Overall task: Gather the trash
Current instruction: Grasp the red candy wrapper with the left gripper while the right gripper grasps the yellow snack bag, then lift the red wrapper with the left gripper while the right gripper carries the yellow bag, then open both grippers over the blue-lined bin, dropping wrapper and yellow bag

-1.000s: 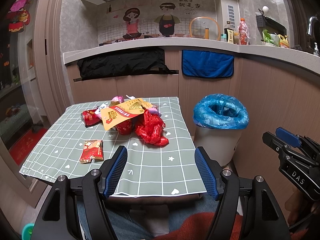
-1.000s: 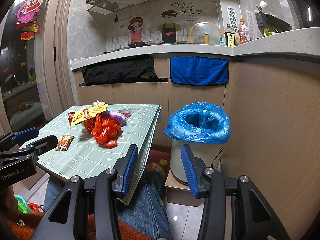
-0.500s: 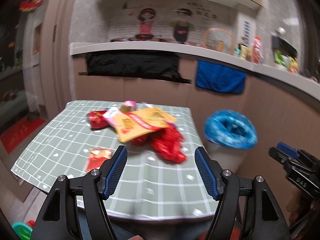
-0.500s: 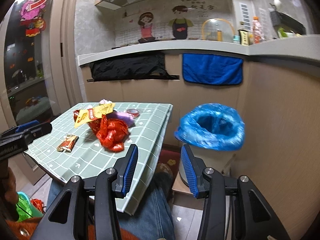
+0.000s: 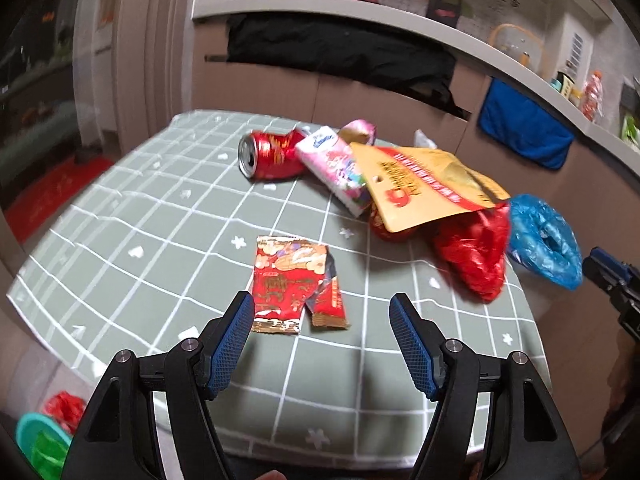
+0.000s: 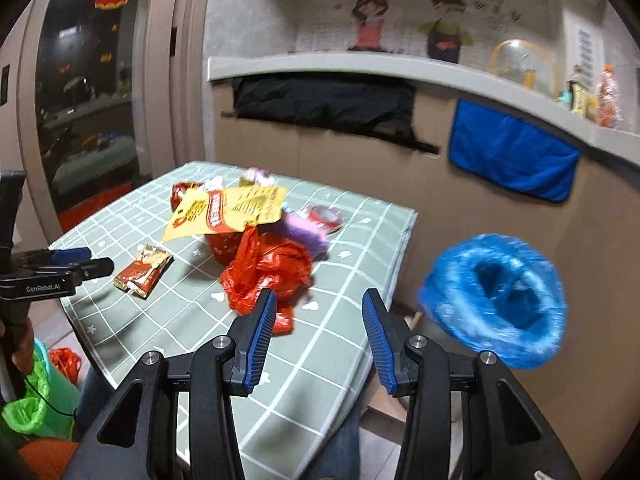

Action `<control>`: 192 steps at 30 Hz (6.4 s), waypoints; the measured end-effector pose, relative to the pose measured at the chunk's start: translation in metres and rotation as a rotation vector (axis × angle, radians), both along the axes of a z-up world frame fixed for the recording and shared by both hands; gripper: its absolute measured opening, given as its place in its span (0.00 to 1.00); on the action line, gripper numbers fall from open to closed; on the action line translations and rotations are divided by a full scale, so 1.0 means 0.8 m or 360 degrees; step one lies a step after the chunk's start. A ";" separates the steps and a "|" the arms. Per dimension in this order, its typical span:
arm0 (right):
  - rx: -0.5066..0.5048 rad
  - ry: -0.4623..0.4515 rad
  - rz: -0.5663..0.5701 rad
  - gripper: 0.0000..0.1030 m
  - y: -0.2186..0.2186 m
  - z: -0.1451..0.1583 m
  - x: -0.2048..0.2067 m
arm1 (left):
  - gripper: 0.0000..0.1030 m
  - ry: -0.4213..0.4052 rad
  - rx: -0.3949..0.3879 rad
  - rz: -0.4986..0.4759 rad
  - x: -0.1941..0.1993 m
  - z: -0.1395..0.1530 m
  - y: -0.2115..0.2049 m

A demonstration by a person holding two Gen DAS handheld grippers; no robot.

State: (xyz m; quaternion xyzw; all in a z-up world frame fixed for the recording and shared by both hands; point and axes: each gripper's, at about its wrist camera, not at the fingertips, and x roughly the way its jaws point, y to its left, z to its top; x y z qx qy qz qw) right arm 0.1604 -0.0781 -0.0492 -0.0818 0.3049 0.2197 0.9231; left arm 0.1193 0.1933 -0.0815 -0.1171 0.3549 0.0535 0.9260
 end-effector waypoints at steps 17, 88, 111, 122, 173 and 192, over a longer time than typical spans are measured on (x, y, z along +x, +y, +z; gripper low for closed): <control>-0.0024 0.0159 0.0022 0.38 0.038 -0.059 0.036 | 0.60 0.0242 -0.0038 0.0099 0.058 -0.063 0.033; -0.0270 0.0472 0.0872 0.27 0.169 -0.060 -0.042 | 0.05 -0.0217 -0.0069 0.0188 -0.028 0.043 0.054; -0.0581 0.0261 0.0887 0.27 0.124 -0.079 -0.112 | 0.05 -0.0292 -0.0119 0.0163 -0.068 0.057 0.035; -0.0705 0.0158 0.0894 0.10 0.132 -0.089 -0.114 | 0.05 -0.0250 -0.0152 0.0160 -0.063 0.047 0.035; 0.0375 -0.0047 0.0026 0.00 -0.105 0.123 0.183 | 0.04 -0.0452 0.0008 -0.0431 0.194 0.167 -0.216; 0.0343 0.0161 -0.0621 0.02 -0.302 -0.006 0.265 | 0.04 0.0015 -0.0197 -0.0859 0.366 0.036 -0.447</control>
